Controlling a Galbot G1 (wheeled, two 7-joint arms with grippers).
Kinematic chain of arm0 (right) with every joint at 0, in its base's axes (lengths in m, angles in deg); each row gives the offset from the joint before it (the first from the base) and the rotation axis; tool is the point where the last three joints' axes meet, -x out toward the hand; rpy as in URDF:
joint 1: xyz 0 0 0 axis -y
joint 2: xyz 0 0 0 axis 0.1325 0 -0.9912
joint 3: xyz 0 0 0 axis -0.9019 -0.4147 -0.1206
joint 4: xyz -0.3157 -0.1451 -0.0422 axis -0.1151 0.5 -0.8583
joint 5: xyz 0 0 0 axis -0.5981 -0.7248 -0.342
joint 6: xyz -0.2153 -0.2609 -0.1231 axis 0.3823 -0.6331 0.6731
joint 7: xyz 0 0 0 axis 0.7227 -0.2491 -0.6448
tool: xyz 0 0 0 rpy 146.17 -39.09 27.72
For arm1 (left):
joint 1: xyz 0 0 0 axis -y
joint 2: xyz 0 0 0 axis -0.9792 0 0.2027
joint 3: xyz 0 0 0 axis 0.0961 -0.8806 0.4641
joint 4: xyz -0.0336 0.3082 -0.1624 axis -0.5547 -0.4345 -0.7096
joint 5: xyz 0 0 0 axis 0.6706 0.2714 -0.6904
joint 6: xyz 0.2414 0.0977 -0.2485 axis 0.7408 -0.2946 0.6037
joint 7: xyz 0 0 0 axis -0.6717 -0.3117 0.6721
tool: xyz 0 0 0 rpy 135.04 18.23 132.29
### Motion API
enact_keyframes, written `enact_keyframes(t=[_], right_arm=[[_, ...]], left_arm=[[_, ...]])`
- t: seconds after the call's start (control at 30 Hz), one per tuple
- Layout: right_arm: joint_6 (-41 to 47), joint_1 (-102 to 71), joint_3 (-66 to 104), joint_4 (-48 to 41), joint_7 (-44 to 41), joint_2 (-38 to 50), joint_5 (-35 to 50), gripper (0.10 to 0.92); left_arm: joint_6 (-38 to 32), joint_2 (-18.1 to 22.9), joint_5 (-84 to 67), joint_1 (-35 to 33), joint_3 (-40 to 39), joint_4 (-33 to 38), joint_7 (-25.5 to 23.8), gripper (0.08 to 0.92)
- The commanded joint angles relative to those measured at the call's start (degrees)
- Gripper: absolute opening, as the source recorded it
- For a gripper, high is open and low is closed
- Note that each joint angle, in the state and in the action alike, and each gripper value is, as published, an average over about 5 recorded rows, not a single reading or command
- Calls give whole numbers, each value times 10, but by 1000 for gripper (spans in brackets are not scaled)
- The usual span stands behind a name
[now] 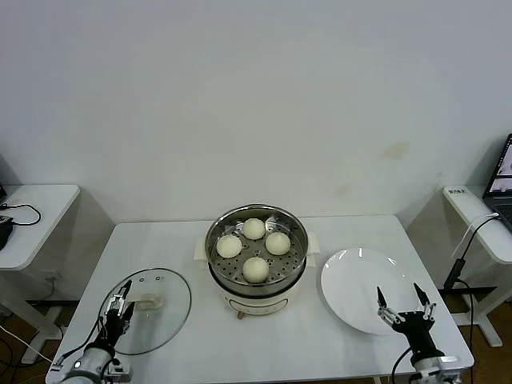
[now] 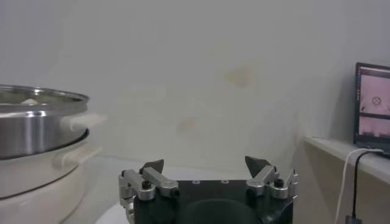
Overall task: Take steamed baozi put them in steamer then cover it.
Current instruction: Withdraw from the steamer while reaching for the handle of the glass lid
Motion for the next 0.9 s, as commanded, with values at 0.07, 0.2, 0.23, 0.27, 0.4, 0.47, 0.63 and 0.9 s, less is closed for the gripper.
enact_keyframes(t=[0.07, 0.2, 0.23, 0.27, 0.4, 0.47, 0.63, 0.9], right_arm=[[1, -5, -1, 2, -2, -7, -4, 823], [1, -7, -3, 3, -3, -7, -6, 823], [1, -8, -3, 3, -3, -8, -6, 823], [1, -8, -4, 2, -3, -8, -7, 823], [0, -8, -9, 2, -3, -11, -10, 823], [0, -8, -12, 2, -3, -12, -12, 823], [-1, -9, -17, 2, -3, -15, -15, 823], [-4, -12, -21, 1, -4, -16, -19, 823]], left_arm=[[2, -1, 2, 72, -19, -53, -9, 823], [2, 2, -2, 76, -24, -56, -11, 823], [2, 3, -3, 76, -25, -56, -11, 823], [2, 3, -6, 77, -26, -57, -12, 823], [3, 5, -18, 77, -29, -58, -14, 823], [2, 7, -20, 76, -30, -58, -14, 823], [1, 10, -27, 75, -30, -61, -14, 818], [1, 16, -27, 79, -30, -67, -12, 628]])
